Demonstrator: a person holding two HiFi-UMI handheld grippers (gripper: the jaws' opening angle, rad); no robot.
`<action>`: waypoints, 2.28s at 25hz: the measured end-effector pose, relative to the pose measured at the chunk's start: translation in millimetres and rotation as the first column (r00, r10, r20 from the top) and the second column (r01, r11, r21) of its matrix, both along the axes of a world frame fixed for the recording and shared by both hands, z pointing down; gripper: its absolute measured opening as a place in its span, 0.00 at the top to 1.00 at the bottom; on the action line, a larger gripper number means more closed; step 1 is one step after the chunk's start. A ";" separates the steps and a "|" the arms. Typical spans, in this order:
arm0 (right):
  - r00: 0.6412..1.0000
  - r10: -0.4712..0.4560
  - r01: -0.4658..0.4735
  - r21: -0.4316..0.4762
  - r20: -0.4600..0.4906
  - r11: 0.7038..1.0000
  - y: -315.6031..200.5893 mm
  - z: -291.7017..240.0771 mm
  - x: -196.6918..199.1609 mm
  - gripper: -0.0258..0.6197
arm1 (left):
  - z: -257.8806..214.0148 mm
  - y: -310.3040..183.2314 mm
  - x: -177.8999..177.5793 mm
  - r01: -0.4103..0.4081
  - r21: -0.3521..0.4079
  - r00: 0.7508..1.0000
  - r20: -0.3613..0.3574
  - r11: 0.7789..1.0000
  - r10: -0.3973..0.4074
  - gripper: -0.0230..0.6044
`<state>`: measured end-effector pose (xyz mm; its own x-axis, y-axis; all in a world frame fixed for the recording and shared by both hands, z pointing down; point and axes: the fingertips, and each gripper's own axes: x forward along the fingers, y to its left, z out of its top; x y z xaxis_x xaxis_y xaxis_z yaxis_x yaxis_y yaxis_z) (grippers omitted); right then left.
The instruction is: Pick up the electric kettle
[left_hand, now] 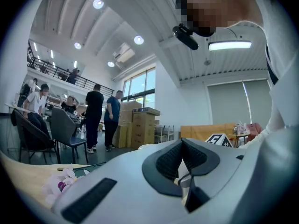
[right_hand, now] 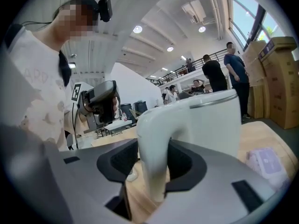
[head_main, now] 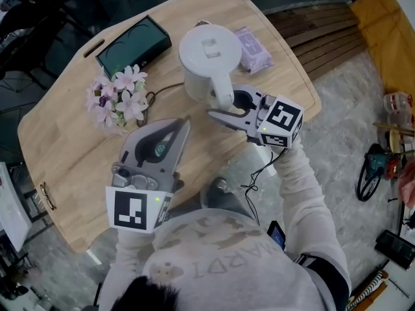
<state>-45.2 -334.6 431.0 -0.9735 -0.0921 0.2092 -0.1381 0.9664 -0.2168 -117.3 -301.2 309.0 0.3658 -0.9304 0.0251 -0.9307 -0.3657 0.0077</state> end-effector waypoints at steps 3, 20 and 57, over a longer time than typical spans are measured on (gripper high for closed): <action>0.999 -0.030 0.030 0.003 0.019 1.000 5.6 0.8 -16.2 0.68 | 0.7 -0.4 -1.4 0.002 -0.002 1.000 0.001 1.000 -0.002 0.96; 0.989 0.107 -0.115 0.080 0.098 0.990 4.1 -0.2 -52.8 0.76 | 1.9 2.1 -18.2 0.027 0.001 1.000 -0.005 1.000 -0.027 0.96; 0.935 0.239 -0.293 0.193 0.261 0.936 128.3 -157.6 22.5 0.74 | -65.4 94.3 30.8 -0.038 0.174 0.999 -0.019 0.984 0.042 0.96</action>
<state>-22.7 -206.3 273.4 -0.9251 -0.3724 -0.0742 -0.3691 0.9278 -0.0544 -86.4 -206.9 243.6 0.4016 -0.9044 -0.1445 -0.9155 -0.4004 -0.0382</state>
